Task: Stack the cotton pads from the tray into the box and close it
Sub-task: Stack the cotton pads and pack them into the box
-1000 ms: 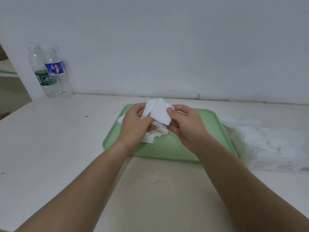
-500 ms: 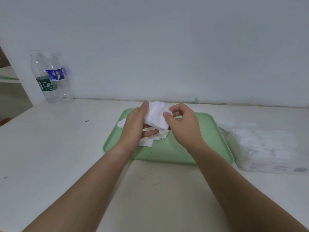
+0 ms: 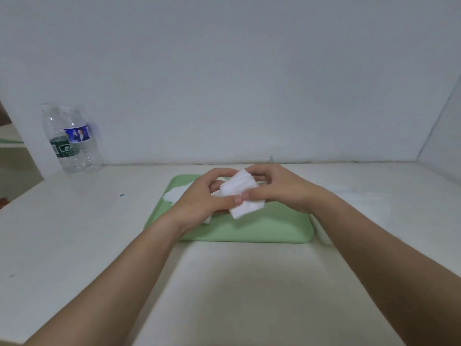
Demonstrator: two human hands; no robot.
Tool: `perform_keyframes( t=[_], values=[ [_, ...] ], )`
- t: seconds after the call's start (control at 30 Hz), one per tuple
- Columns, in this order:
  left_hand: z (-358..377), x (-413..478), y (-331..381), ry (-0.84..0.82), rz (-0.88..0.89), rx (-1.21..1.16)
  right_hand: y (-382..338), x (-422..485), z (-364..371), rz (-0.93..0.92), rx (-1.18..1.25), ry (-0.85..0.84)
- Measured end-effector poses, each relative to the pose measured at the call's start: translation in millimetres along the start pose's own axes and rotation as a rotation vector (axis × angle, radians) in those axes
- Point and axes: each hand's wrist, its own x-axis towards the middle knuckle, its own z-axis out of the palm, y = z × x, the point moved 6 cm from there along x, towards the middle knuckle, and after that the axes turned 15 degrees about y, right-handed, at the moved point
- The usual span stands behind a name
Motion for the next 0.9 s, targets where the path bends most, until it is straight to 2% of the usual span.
perform_keyframes(
  t=[0.1, 0.17, 0.37, 0.43, 0.6, 0.9],
  values=[
    [19.7, -12.4, 7.6, -0.041, -0.031, 0.012, 2.6, -17.7, -18.2, 0.018, -0.032, 0.031],
    [36.7, -20.7, 18.1, -0.027, 0.011, 0.108, 8.5, -32.0, -35.0, 0.074, -0.005, 0.071],
    [103.5, -51.5, 63.6, -0.067, 0.428, 0.851, 24.2, -62.6, -76.7, 0.173, 0.052, 0.242],
    [128.4, -52.1, 66.9, -0.034, 0.517, 1.02, 27.2, -71.9, -86.4, 0.199, 0.062, 0.264],
    [169.9, -43.4, 71.0, 0.106, 0.562, 0.973, 34.4, -93.5, -126.0, 0.237, 0.002, 0.325],
    [244.2, -39.6, 89.9, 0.185, 0.693, 0.96, 46.4, -110.4, -205.1, 0.187, 0.058, 0.398]
  ],
)
